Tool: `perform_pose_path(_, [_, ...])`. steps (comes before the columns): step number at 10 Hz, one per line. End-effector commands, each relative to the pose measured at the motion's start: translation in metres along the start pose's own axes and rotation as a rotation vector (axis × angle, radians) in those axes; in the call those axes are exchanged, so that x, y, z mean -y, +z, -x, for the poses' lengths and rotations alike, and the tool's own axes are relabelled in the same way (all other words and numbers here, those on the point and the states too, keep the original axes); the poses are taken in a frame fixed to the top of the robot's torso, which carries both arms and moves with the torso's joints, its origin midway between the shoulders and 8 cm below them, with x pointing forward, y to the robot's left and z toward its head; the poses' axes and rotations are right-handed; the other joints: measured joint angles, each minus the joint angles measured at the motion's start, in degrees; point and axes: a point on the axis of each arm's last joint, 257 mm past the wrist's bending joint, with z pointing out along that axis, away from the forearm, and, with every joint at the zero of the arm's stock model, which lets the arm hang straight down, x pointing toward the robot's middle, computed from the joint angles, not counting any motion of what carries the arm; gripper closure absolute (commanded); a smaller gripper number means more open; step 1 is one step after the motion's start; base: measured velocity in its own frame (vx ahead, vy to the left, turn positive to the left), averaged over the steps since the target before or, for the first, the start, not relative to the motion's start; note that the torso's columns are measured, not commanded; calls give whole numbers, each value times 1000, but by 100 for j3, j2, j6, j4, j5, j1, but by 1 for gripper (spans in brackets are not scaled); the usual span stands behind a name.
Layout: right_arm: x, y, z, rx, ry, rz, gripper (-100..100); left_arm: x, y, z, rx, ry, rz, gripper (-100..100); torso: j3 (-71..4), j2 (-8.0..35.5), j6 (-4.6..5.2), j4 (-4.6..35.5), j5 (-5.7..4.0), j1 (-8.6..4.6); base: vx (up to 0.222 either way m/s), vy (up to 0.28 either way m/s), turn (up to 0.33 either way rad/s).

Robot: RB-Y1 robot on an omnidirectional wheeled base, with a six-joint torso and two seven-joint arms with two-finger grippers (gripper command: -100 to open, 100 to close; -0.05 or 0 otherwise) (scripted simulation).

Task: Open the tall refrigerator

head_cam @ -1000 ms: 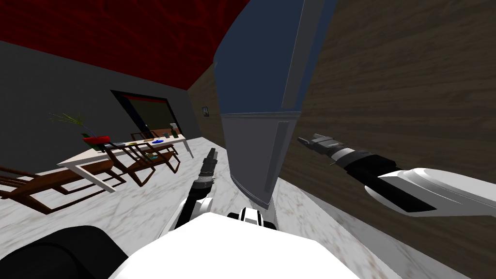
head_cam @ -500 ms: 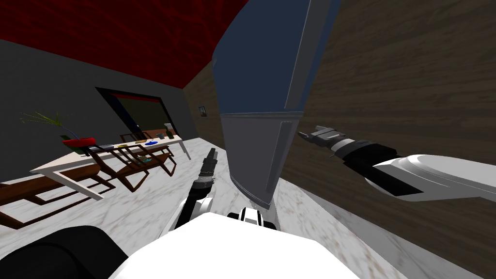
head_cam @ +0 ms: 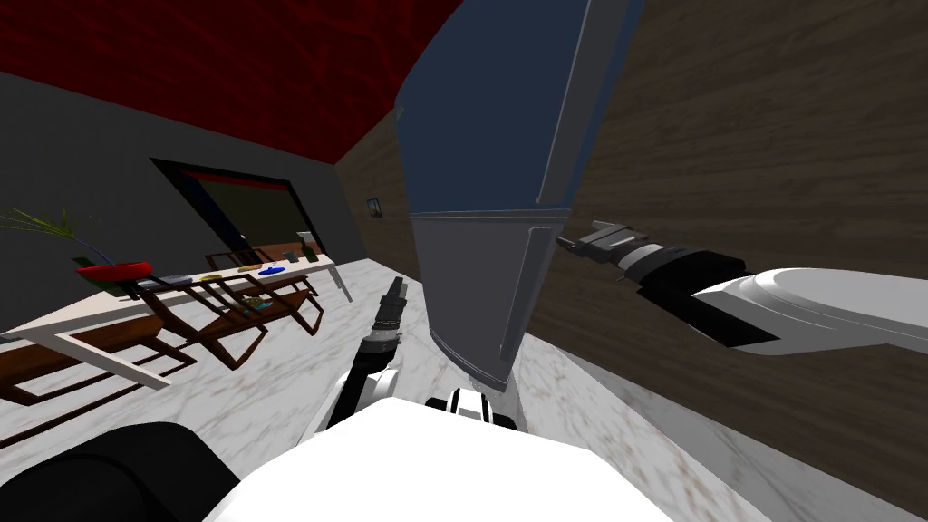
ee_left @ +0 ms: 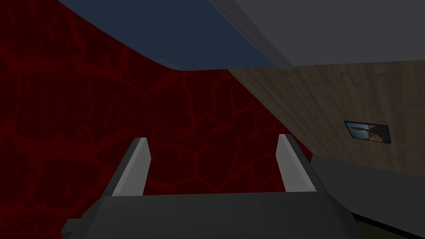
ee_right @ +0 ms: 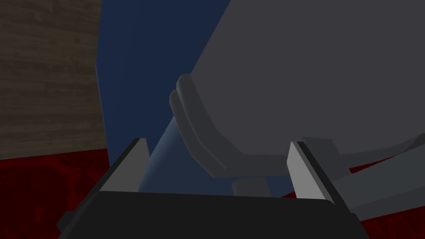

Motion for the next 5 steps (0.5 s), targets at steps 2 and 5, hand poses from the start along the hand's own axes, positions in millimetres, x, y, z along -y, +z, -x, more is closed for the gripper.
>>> perform_pose_path(2, [0, 14, 34, 46, -109, -9, -100, 0, 0, 0, 0, 0, 0, 0, 3, 4, 1, 2, 0, 0, 7, 58, -50])
perform_pose_path(5, [-4, 23, 62, 89, -187, -15, -100, 0, 0, 0, 0, 0, 0, 0, 0, 1, -9, 3, 13, 26, 15, 73, -83])
